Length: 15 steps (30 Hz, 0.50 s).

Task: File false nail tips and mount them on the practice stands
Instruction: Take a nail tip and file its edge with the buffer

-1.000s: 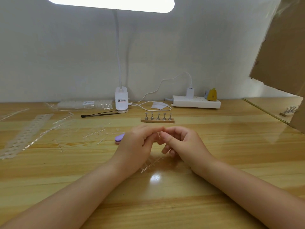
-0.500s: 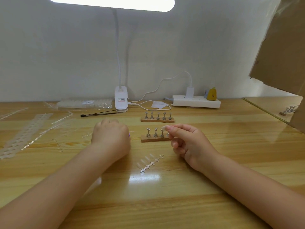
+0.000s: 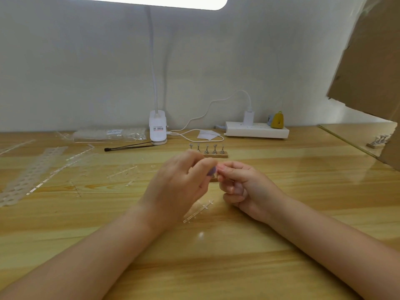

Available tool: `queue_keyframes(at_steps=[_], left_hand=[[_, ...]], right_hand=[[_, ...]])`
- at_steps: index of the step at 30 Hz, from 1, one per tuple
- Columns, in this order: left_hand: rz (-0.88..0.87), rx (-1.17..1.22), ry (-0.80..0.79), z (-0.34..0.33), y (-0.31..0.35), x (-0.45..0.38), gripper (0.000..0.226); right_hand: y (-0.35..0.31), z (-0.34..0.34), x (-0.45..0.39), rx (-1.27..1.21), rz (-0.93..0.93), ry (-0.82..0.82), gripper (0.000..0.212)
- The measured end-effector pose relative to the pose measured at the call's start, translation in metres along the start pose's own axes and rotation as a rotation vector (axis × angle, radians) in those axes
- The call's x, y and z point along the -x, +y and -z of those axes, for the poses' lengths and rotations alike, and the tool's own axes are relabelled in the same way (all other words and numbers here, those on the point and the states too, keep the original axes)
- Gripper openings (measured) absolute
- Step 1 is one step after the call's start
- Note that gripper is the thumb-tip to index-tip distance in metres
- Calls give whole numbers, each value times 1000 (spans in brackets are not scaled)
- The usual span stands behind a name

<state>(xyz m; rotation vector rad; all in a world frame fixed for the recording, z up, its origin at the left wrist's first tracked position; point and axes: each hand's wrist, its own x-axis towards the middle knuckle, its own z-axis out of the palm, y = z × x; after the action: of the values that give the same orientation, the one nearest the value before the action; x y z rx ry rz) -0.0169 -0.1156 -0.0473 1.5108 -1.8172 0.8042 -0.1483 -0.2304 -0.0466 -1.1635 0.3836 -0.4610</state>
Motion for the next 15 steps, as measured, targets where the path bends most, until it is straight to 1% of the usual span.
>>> queue_keyframes(at_steps=[2, 4, 7, 9, 10, 12, 14, 15], left_hand=[[67, 8, -9, 1, -6, 1, 14], [96, 60, 27, 2, -7, 1, 17], [6, 142, 81, 1, 2, -1, 24], [-49, 114, 57, -1, 7, -1, 19], [-40, 88, 35, -2, 6, -1, 17], [58, 65, 14, -1, 0, 1, 13], [119, 92, 50, 1, -4, 3, 15], [99, 117, 75, 1, -3, 2, 17]], right_hand=[[-1, 1, -1, -14, -11, 7, 7], [0, 1, -1, -23, -13, 21, 7], [2, 1, -1, 4, 7, 8, 8], [2, 1, 0, 24, 11, -18, 11], [2, 2, -1, 21, 8, -23, 11], [1, 3, -1, -8, 1, -16, 7], [2, 4, -2, -10, 7, -17, 6], [3, 3, -2, 2, 13, -24, 7]])
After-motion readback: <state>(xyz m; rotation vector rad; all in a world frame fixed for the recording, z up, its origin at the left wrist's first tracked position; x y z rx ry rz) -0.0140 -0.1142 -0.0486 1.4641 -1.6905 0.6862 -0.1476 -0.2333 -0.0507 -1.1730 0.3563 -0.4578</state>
